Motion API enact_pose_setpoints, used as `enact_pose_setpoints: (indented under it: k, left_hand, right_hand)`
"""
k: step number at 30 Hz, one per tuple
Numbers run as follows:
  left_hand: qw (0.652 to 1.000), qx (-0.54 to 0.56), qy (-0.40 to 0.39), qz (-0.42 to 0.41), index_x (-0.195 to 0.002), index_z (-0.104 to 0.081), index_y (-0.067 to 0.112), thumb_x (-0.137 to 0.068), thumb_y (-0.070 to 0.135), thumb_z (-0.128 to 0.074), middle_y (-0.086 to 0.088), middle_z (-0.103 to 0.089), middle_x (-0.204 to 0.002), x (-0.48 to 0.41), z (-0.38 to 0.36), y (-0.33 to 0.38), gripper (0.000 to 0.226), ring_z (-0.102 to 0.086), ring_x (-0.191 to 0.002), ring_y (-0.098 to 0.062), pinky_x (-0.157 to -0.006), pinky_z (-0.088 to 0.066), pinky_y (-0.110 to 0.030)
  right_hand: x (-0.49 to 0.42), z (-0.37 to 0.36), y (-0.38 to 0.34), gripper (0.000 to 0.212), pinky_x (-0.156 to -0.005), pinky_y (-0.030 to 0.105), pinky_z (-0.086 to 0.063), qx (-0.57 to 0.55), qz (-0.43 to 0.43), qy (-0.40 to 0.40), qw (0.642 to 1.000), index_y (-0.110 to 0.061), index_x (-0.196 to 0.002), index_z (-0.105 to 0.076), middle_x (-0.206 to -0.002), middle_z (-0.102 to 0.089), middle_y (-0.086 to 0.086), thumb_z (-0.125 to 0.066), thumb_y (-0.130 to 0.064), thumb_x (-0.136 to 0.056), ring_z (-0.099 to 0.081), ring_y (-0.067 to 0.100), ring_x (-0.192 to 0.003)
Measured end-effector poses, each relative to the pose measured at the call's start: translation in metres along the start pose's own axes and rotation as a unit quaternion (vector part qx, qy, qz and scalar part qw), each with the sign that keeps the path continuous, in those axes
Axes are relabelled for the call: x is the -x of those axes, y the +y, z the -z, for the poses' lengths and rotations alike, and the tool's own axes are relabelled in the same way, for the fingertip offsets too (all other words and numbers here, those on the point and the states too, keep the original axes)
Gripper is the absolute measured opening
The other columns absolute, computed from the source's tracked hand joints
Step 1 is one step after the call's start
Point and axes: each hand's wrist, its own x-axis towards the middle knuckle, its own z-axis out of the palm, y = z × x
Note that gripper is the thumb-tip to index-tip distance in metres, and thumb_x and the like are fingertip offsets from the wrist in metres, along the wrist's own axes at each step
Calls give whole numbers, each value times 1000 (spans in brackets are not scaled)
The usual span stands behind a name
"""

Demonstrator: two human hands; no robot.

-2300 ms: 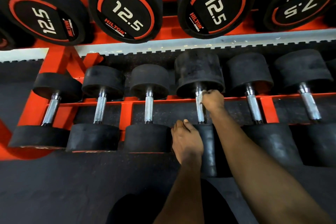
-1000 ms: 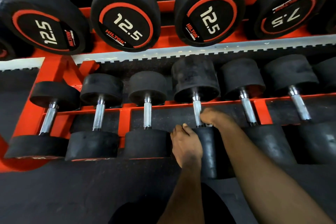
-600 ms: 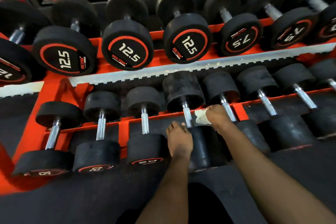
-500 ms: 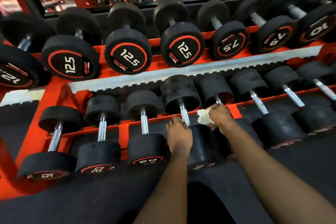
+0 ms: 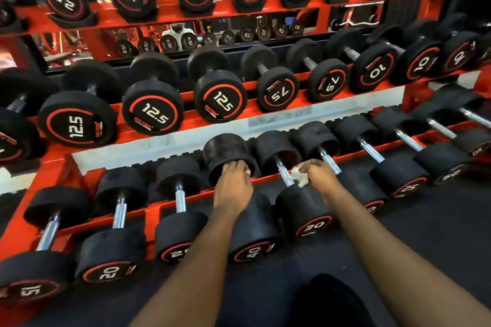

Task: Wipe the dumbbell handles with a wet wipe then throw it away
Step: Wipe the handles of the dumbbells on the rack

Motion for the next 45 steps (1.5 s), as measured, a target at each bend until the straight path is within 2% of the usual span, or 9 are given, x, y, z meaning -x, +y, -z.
enact_pose_setpoints:
  k: [7,11,18,21,28,33,37,42,45]
  left_hand:
    - [977,-110,-115,-141,-135,-55,10,-100,16,-49,-10,-55,-140,-58,-33,5,35,-45,-133,-28,-112,-38,-40]
    - [954,-160,-165,-191,-150,-45,15,-100,18,-48,-4,-41,-158,-125,-73,-10,51,-33,-148,-24,-124,-24,-39]
    - [867,-264,-275,-321,-162,-11,31,-101,32,-45,6,-4,-170,-210,-140,-42,71,-1,-157,-21,-126,-7,-43]
    - [840,-260,-322,-349,-162,5,31,-102,32,-42,7,10,-170,-222,-159,-55,76,10,-156,-21,-126,-11,-46]
    - [822,-254,-354,-366,-160,16,27,-96,19,-45,-1,18,-169,-236,-172,-65,88,19,-155,-26,-127,-11,-46]
    - [820,-188,-385,-379,-159,9,29,-94,3,-48,4,15,-167,-247,-166,-63,90,20,-154,-24,-125,6,-31]
    - [795,-232,-365,-426,-160,9,31,-102,19,-46,6,17,-168,-255,-161,-71,82,12,-156,-24,-127,-8,-43]
    - [812,-165,-373,-417,-159,9,43,-103,19,-43,17,19,-166,-255,-167,-79,80,17,-154,-15,-127,-7,-43]
    - [818,-148,-368,-415,-158,8,46,-102,17,-43,19,19,-166,-260,-170,-85,82,18,-154,-13,-127,-6,-42]
  right_hand:
    - [-47,10,23,15,-90,44,-56,48,48,-41,997,-27,-78,-70,-91,-75,1,-70,-22,-64,-71,21,-90]
    - [-83,-6,23,13,-85,37,-55,57,51,19,997,-14,-84,-75,-87,-75,11,-73,-5,-75,-70,25,-87]
    - [-170,-60,55,21,-60,35,-47,121,29,103,987,-5,-74,-72,-71,-70,18,-54,-16,-72,-66,35,-66]
    - [-182,-71,70,23,-68,38,-52,176,-8,58,983,-4,-86,-71,-80,-70,17,-55,-20,-86,-68,34,-75]
    - [-192,-92,70,36,-81,42,-49,244,-72,59,965,-10,-124,-49,-103,-69,19,-60,-22,-91,-65,39,-99]
    - [-193,-114,76,20,-79,40,-53,347,-58,106,930,-11,-111,-55,-101,-70,14,-56,-22,-95,-68,34,-96]
    - [-179,-131,80,8,-65,37,-53,406,-27,140,903,-7,-92,-62,-80,-70,15,-60,-9,-85,-70,32,-75]
    - [-204,-105,84,35,-90,39,-47,345,-84,36,934,-3,-122,-62,-123,-62,20,-41,-22,-102,-59,37,-114]
    - [-204,-128,78,37,-89,39,-49,319,-136,128,929,-6,-118,-65,-117,-66,16,-38,-21,-97,-62,34,-110]
